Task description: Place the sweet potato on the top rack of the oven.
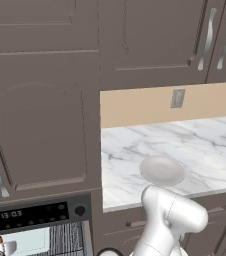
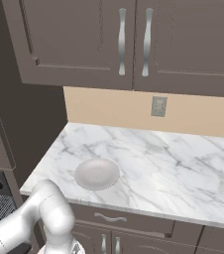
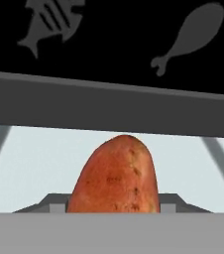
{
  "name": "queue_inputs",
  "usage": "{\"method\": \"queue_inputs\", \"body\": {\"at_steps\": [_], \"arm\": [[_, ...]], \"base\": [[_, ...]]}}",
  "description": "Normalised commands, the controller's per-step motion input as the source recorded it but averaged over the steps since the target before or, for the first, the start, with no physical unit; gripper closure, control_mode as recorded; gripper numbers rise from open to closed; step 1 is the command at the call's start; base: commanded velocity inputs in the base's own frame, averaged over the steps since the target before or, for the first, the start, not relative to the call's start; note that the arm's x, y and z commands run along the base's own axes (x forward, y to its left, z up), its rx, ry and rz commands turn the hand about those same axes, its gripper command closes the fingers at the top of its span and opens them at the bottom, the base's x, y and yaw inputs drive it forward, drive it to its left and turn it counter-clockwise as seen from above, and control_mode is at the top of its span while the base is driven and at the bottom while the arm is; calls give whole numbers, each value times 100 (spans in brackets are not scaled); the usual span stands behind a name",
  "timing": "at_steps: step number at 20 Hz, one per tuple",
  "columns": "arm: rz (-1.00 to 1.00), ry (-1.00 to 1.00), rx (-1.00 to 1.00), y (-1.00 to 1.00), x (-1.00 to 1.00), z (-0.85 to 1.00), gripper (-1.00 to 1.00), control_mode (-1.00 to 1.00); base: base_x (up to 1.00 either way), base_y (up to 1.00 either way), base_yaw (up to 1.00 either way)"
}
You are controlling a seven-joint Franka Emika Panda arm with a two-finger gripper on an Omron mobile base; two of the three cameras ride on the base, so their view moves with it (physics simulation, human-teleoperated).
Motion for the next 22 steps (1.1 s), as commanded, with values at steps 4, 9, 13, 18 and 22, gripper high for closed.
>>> {"method": "queue_inputs", "body": {"at_steps": [4,9,13,18,22], "arm": [[0,0,0,0,11,-31,100,-100],[0,0,0,0,8,-10,100,-100],[0,0,0,0,18,-5,100,-100],[0,0,0,0,15,0,100,-100],[0,0,0,0,1,-6,100,-100]], "base": [[0,0,0],[0,0,0],[0,0,0],[0,0,0],[0,0,0]]}}
